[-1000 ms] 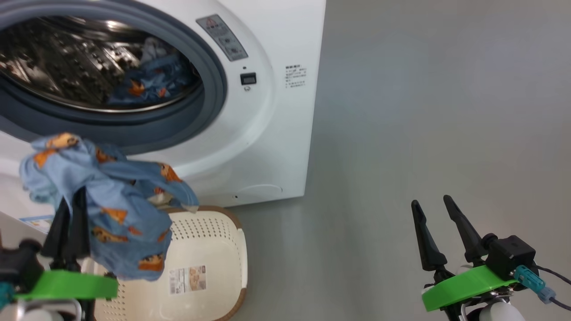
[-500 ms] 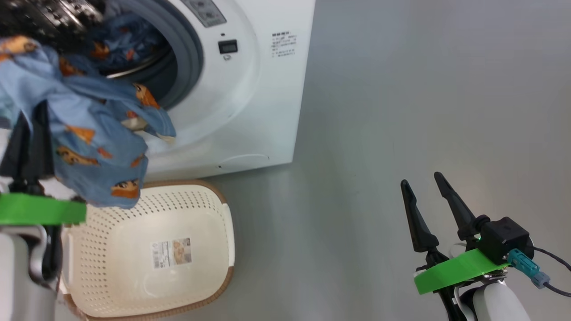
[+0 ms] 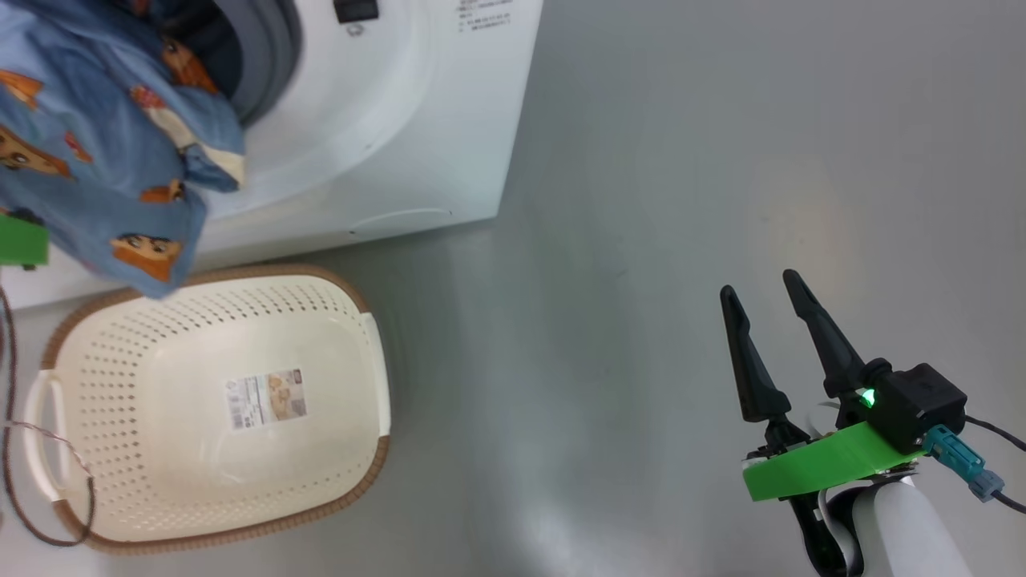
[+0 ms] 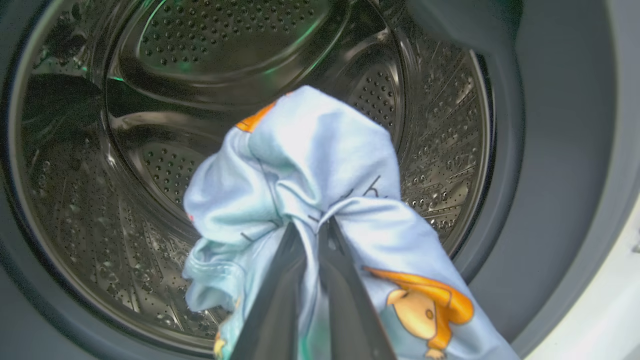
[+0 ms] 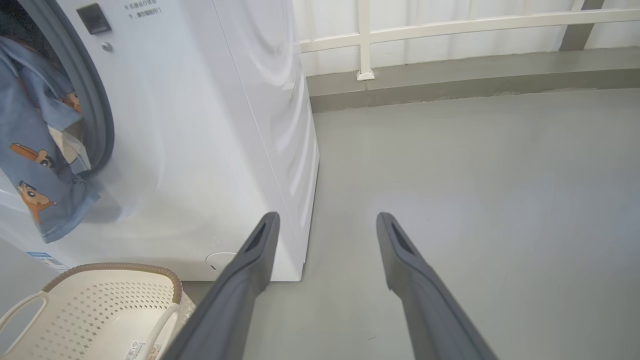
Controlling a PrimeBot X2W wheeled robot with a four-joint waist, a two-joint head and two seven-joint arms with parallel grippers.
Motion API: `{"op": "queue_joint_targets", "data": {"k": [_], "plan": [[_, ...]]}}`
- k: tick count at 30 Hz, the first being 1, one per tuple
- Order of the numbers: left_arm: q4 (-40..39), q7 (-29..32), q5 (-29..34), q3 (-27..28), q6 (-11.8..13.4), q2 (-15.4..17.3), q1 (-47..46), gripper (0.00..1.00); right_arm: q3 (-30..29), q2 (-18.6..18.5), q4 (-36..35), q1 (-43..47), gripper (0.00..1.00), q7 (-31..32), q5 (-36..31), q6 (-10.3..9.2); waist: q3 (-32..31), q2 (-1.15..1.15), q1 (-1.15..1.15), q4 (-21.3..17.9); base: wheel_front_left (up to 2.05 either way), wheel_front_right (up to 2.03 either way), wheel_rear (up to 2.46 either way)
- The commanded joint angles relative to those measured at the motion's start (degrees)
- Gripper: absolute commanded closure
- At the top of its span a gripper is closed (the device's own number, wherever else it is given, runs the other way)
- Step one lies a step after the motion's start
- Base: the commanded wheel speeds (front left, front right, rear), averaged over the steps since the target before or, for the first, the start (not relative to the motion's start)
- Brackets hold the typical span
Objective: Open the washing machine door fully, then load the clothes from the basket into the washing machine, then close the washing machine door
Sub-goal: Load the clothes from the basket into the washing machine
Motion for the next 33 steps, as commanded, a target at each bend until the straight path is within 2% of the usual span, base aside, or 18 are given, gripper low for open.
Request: {"op": "queue_joint_targets", "data": {"k": [1, 13, 19, 33], "plan": [[0.6, -0.45, -0.62, 1.33, -0.17, 3.97, -2.79, 1.0, 1.64, -0.11, -1.76, -0.44, 0.0, -0.28, 0.35, 0.16, 3.65, 0.0, 0.0, -1.91, 0.0, 0.0, 0.0], [11.1, -0.45, -3.21, -2.77, -0.17, 8.09, -14.52, 1.0, 2.6, -0.11, -4.65, -0.4, 0.0, -0.28, 0.17, 0.16, 9.59, 0.0, 0.0, -3.77, 0.0, 0.0, 0.0], [17.08, -0.41, -5.45, -7.15, -0.18, 9.52, -19.71, 1.0, 3.67, -0.11, -5.03, 0.22, 0.0, -0.28, 0.89, 0.16, 11.53, 0.0, 0.0, -4.66, 0.0, 0.0, 0.0], [26.28, 5.31, -11.31, -15.66, -0.18, 12.41, -33.23, 1.0, 6.28, -0.11, -4.94, 0.81, 0.0, -0.28, 2.01, 0.16, 13.55, 0.0, 0.0, -6.51, 0.0, 0.0, 0.0]]}}
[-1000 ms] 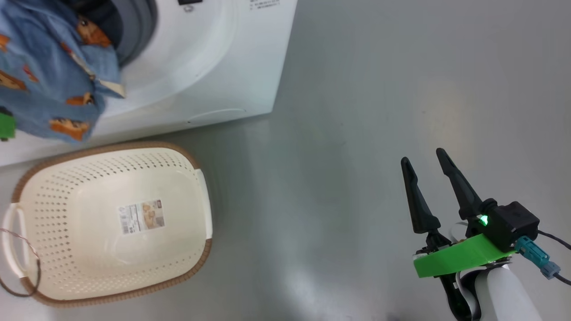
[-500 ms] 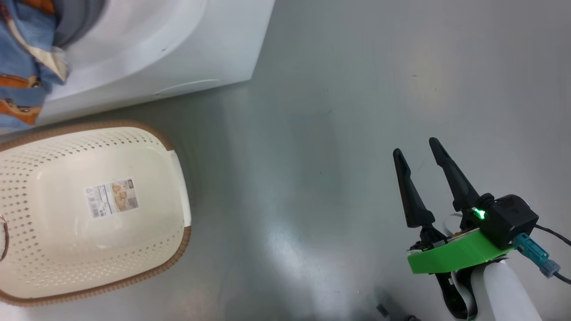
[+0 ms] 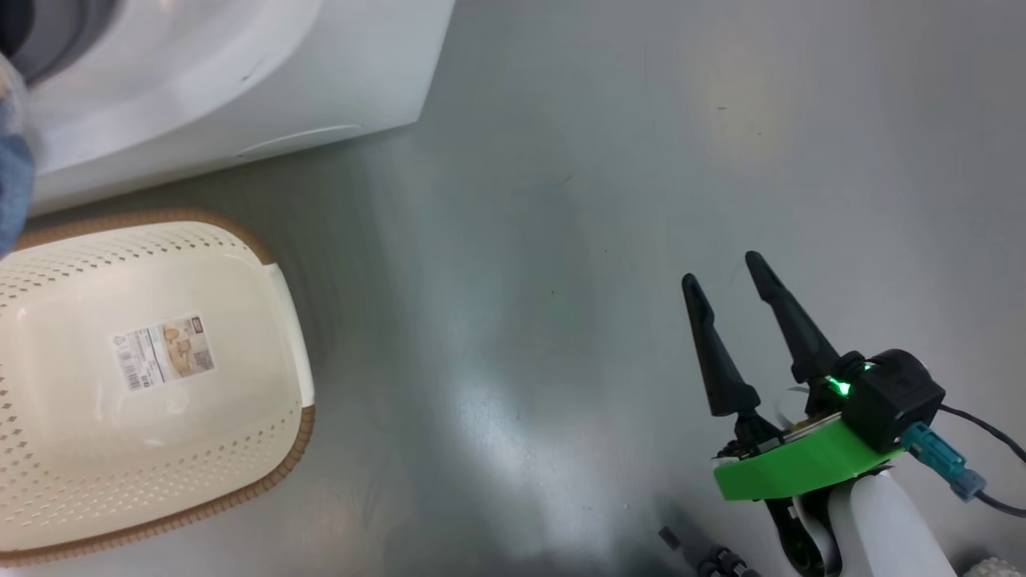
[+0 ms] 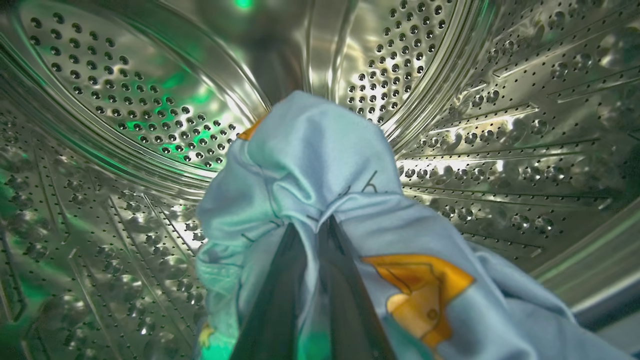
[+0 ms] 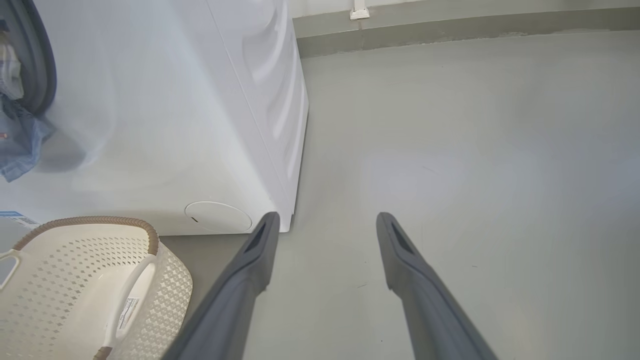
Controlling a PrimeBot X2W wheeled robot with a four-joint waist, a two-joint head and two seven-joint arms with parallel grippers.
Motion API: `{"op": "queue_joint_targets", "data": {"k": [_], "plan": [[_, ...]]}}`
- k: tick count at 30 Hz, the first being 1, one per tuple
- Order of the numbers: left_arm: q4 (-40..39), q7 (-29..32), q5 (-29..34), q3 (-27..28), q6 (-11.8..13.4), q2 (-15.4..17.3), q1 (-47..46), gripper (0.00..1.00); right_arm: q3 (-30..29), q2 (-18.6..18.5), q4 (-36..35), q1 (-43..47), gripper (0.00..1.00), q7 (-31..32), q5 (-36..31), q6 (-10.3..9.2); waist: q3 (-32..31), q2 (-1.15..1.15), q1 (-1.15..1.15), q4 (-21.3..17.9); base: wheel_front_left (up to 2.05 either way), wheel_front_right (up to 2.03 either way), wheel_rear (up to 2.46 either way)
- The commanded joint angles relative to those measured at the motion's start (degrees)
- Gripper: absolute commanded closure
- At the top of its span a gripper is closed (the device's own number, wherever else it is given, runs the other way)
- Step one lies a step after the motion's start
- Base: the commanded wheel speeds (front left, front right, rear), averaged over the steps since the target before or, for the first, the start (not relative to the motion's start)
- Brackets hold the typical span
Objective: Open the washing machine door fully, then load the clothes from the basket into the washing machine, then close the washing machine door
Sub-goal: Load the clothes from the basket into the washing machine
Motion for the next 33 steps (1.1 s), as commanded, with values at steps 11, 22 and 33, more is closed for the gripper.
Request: {"op": "queue_joint_targets", "data": {"k": [11, 22, 33], "plan": [[-5.74, -5.61, 2.91, 2.51, 0.26, 6.2, -7.78, 1.0, 2.53, -0.15, -1.57, 1.94, 0.0, -0.27, 2.37, 0.16, 1.76, 0.0, 0.0, -1.43, 0.0, 0.0, 0.0], [-4.46, -5.65, 5.0, 5.92, 0.1, 4.12, -2.32, 1.0, 3.22, -0.15, -0.7, 1.56, 0.0, -0.27, 3.06, 0.16, 1.85, 0.0, 0.0, -1.3, 0.0, 0.0, 0.0], [2.37, -4.36, 3.76, 2.38, -0.13, 1.83, -3.52, 0.0, 2.79, -0.15, 0.4, 0.59, 0.0, -0.27, 3.48, 0.16, 0.46, 0.0, 0.0, -0.41, 0.0, 0.0, 0.0]]}}
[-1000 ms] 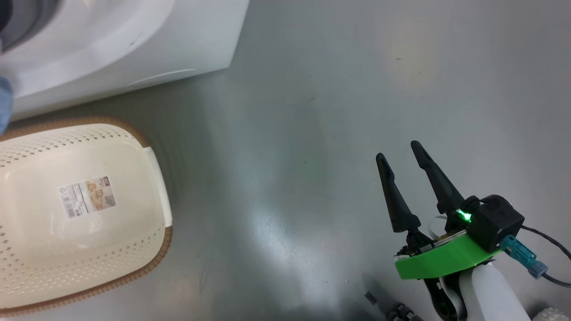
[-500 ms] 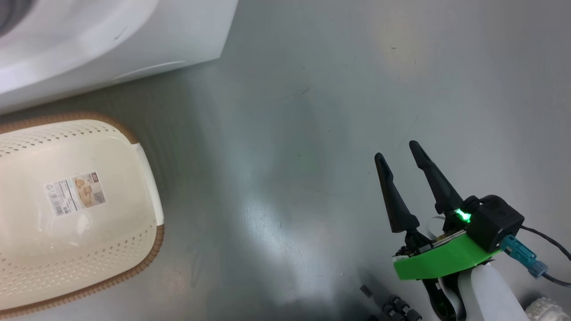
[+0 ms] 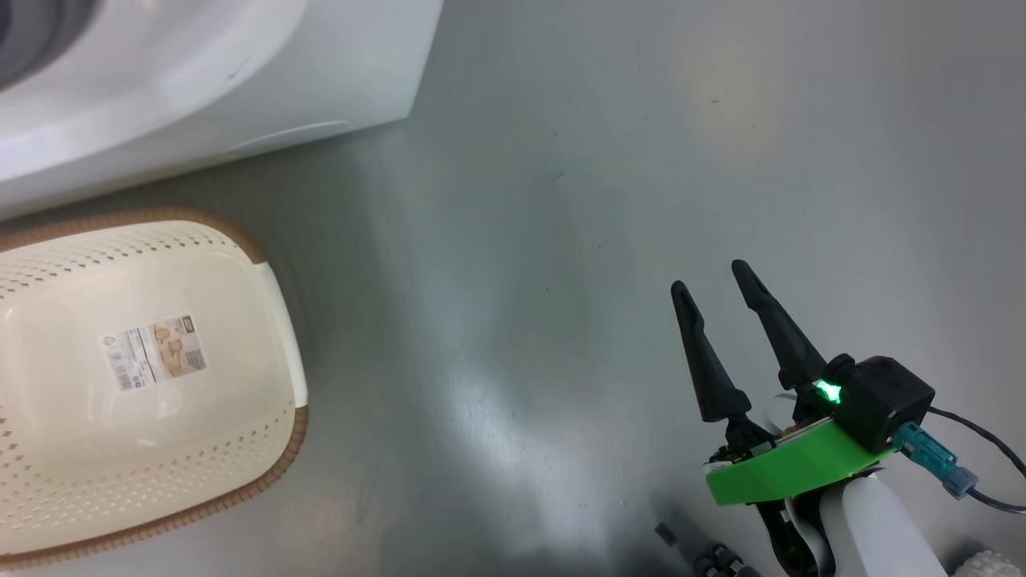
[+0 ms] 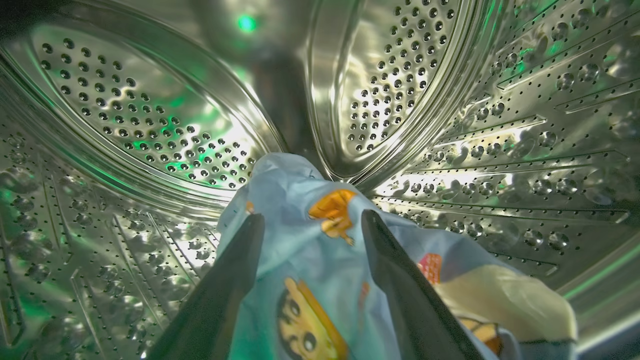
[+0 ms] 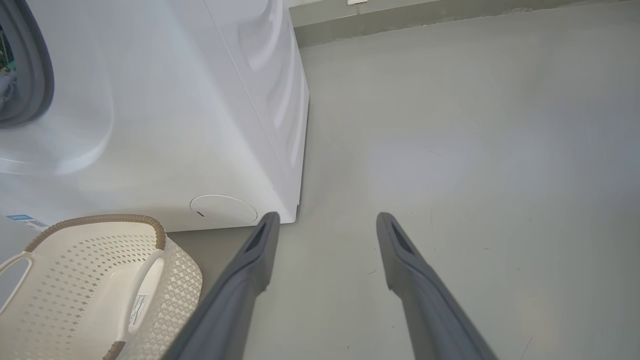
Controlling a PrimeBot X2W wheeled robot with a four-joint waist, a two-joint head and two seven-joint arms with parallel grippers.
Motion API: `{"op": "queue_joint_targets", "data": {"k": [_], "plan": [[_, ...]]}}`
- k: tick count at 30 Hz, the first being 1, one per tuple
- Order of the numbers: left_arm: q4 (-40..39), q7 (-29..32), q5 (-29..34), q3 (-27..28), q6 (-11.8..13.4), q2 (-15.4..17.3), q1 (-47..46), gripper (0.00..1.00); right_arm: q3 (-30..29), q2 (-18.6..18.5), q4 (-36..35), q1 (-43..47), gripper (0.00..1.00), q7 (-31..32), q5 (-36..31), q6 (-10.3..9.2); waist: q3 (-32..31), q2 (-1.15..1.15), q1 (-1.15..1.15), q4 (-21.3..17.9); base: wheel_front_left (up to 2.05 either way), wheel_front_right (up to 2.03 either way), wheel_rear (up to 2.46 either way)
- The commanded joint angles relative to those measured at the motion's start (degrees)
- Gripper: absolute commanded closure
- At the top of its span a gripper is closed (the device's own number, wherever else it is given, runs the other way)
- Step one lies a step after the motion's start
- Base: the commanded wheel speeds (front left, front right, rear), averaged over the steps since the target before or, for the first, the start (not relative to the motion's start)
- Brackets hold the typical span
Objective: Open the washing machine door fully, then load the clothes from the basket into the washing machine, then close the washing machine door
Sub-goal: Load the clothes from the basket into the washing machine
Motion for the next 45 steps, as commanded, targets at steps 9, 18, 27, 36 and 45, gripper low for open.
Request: {"op": "queue_joint_targets", "data": {"k": [9, 18, 27, 36, 45], "plan": [[1.51, -0.28, -2.25, -0.84, -0.17, 0.97, -0.78, 0.0, 0.74, -0.17, 0.12, -0.27, 0.0, -0.27, 0.85, 0.16, -2.4, 0.0, 0.0, 1.26, 0.0, 0.0, 0.0], [0.47, -1.07, -4.21, -1.99, -0.18, -0.77, 2.78, 0.0, -0.4, -0.17, 1.11, -1.17, 0.0, -0.27, 0.64, 0.16, -4.87, 0.0, 0.0, 3.16, 0.0, 0.0, 0.0], [-7.09, -1.28, -4.86, 1.64, -0.18, -1.19, 8.46, 0.0, -1.94, -0.17, 1.65, -1.73, 0.0, -0.27, 0.41, 0.16, -6.11, 0.0, 0.0, 5.13, 0.0, 0.0, 0.0], [-15.22, -1.29, -3.95, 5.16, -0.16, -1.58, 15.49, 0.0, -2.5, -0.17, 1.82, -2.22, 0.0, -0.27, 0.08, 0.16, -6.58, 0.0, 0.0, 6.61, 0.0, 0.0, 0.0], [-27.32, -1.3, -2.23, 11.33, 0.4, -3.94, 27.58, 0.0, -2.84, -0.17, 2.15, -2.16, 0.0, -0.27, 0.29, 0.16, -7.35, 0.0, 0.0, 7.54, 0.0, 0.0, 0.0]]}}
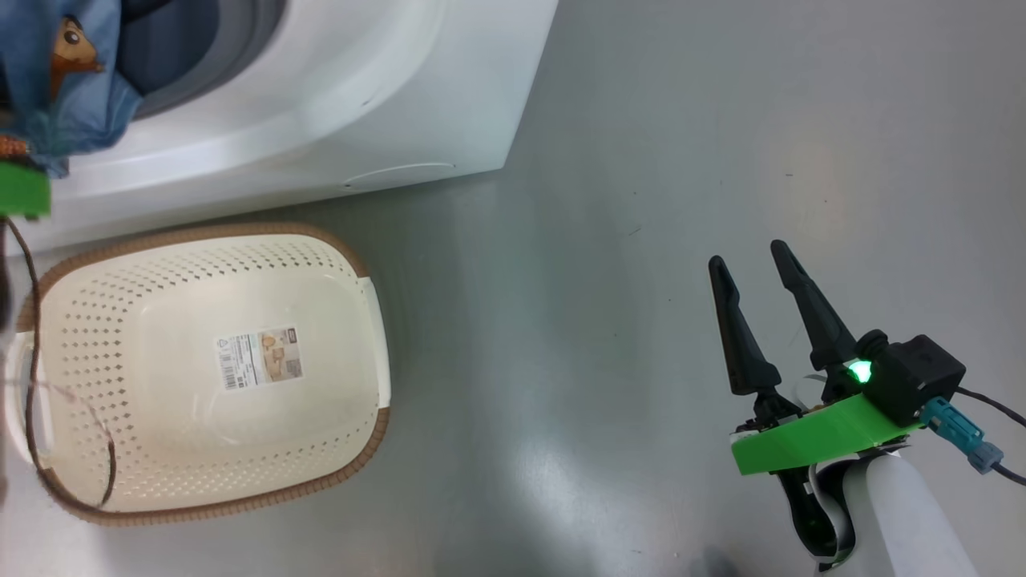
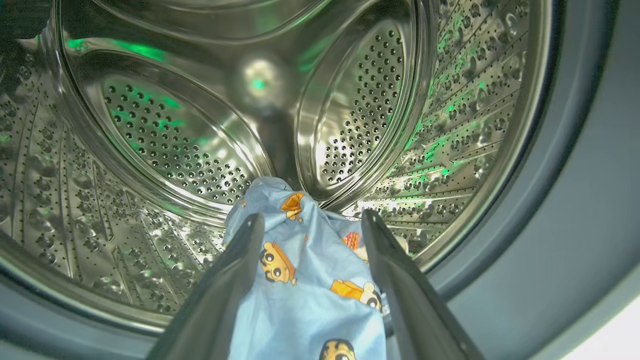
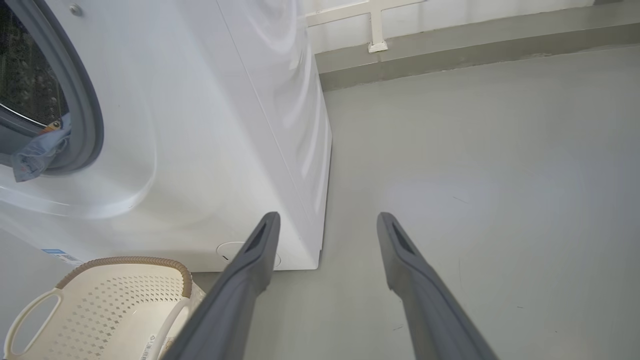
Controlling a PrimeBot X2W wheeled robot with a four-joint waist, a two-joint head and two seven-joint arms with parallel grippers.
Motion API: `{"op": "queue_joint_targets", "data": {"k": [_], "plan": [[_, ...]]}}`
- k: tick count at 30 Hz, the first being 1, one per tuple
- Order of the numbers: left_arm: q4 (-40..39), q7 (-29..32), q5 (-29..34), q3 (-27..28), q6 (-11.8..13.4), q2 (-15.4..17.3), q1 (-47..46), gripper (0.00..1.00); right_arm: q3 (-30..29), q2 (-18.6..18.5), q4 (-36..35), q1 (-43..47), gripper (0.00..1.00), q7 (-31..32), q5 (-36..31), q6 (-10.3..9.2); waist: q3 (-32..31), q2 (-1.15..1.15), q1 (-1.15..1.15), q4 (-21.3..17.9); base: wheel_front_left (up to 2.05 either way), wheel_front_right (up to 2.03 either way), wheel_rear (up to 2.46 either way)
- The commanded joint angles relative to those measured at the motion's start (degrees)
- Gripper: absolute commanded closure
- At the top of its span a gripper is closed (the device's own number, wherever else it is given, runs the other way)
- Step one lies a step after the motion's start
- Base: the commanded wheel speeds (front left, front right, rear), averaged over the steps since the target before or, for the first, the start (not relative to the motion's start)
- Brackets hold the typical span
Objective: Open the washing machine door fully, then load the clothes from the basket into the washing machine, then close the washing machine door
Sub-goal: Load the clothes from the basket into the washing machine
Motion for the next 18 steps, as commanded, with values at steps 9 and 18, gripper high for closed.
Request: {"op": "queue_joint_targets", "data": {"k": [9, 18], "plan": [[-9.85, -0.3, 2.95, 8.26, 0.51, 1.22, 10.96, 0.0, 1.23, 0.06, -1.09, 0.69, 0.0, -0.27, 0.4, 0.16, -0.4, 0.0, 0.0, 0.29, 0.0, 0.0, 0.0], [-15.0, -0.3, 5.3, 12.43, 0.11, -1.47, 20.05, 0.0, 1.31, 0.06, -0.76, 0.57, 0.0, -0.27, 0.54, 0.16, -0.5, 0.0, 0.0, 0.7, 0.0, 0.0, 0.0]]}}
